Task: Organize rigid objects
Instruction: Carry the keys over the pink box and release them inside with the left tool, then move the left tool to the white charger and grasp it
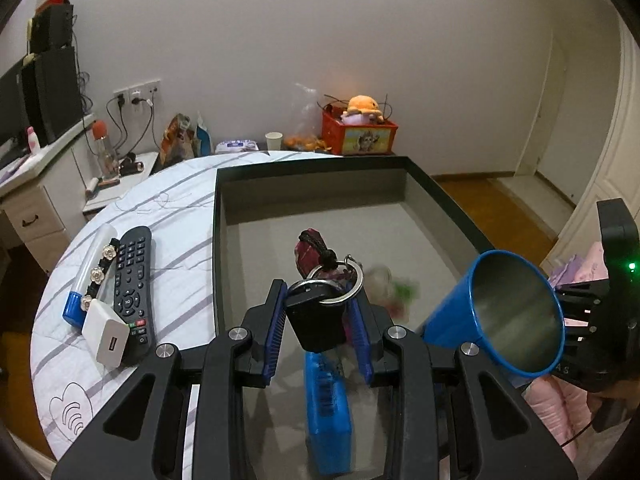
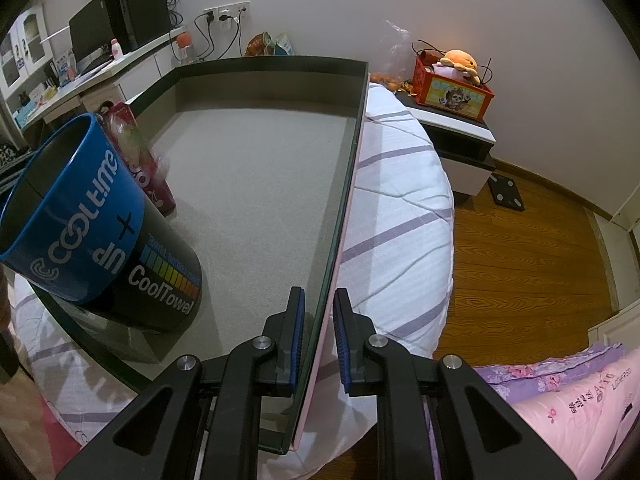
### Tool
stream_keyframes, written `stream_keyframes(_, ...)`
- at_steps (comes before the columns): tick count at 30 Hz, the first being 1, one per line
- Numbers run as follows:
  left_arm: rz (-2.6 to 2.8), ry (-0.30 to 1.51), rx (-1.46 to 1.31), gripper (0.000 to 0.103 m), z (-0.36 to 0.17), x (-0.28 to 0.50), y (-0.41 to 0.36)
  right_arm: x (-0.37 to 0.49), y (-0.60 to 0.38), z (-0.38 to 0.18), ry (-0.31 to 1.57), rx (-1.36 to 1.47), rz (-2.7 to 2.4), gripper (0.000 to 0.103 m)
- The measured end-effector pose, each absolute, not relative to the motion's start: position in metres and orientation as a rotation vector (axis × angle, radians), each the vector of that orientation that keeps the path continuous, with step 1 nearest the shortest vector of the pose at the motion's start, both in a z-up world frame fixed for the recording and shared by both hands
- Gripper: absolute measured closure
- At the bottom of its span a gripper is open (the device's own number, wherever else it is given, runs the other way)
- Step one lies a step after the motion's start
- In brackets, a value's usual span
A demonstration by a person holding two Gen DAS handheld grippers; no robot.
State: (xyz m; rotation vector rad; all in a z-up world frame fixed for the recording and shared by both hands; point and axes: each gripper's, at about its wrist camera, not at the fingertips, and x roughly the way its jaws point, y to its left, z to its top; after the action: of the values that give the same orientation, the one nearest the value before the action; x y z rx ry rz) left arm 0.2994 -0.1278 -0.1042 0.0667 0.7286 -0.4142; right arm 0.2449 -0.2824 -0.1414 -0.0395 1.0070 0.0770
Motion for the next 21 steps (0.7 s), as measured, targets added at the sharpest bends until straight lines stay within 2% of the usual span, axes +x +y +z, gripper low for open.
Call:
stream_keyframes(4,-0.399,0.72,0.07,0.066,-0.102,0.298,-0.124,0.245,-0.283,-0.141,1.005,-0.038,0.078,0.087)
stream_keyframes(5,-0.398,0.713,0.063,0.057,-0.1,0.296,-0.122,0.246,-0.283,-0.141,1.006,-0.039,0.078,0.087)
stream_keyframes(6,-0.397,0.707,0.059,0.041,-0.099,0.296,-0.119,0.246,-0.283,-0.141,1.006,-0.04,0.077,0.087)
stream_keyframes(8,-0.397,0.681,0.057,0.028,-0.094,0.292,-0.115,0.246,-0.283,-0.141,1.006,-0.038,0.078,0.087)
stream_keyframes(21,-0.3,0.578,0.06,0.007,-0.073,0.258,-0.074,0.245,-0.285,-0.141,1.014,-0.036,0.077,0.087)
